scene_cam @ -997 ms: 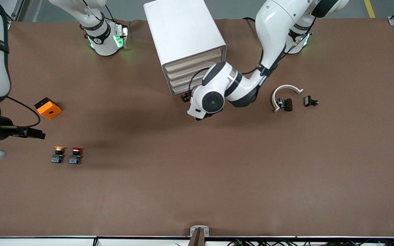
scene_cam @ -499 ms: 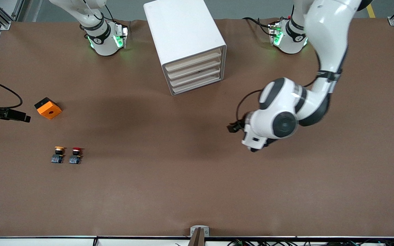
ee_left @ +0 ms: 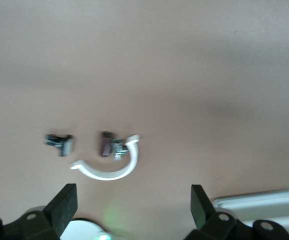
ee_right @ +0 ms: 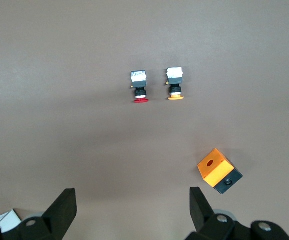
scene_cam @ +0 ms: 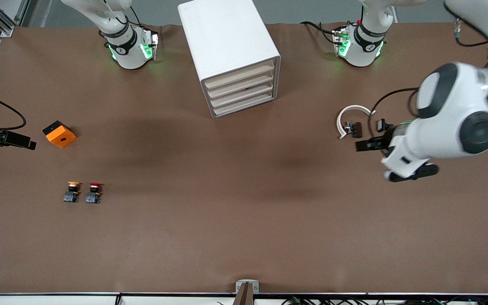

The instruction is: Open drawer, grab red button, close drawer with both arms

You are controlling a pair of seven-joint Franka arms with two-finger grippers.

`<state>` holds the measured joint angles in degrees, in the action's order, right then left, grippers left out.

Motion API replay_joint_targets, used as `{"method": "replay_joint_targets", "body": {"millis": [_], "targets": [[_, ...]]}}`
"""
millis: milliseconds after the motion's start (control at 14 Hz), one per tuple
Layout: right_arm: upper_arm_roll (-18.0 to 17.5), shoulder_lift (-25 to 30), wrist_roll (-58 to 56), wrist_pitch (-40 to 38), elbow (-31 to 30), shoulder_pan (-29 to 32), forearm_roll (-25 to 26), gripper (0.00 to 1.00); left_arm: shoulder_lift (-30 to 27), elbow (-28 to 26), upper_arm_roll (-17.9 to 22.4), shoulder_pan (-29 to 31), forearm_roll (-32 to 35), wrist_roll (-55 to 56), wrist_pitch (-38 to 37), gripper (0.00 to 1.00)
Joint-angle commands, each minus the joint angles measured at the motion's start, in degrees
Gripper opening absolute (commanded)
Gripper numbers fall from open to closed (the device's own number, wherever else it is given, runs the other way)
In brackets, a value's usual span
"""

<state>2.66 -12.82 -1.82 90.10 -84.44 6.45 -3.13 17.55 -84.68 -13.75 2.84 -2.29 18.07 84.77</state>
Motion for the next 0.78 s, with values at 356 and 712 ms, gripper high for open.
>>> {"method": "replay_joint_targets", "body": {"millis": [356,712], "targets": [[-0.02,0.78,0.07,-9.06,8.06,-1.35,2.6,1.0,-30.1,-35.18,9.7,-0.82,0.53,-14.81,18.39,1.0],[-0.02,3.67,0.16,-9.15,7.81,-1.27,1.99,1.0,-29.86,-28.9,9.79,0.24,0.71,-14.82,17.02,1.0]]}}
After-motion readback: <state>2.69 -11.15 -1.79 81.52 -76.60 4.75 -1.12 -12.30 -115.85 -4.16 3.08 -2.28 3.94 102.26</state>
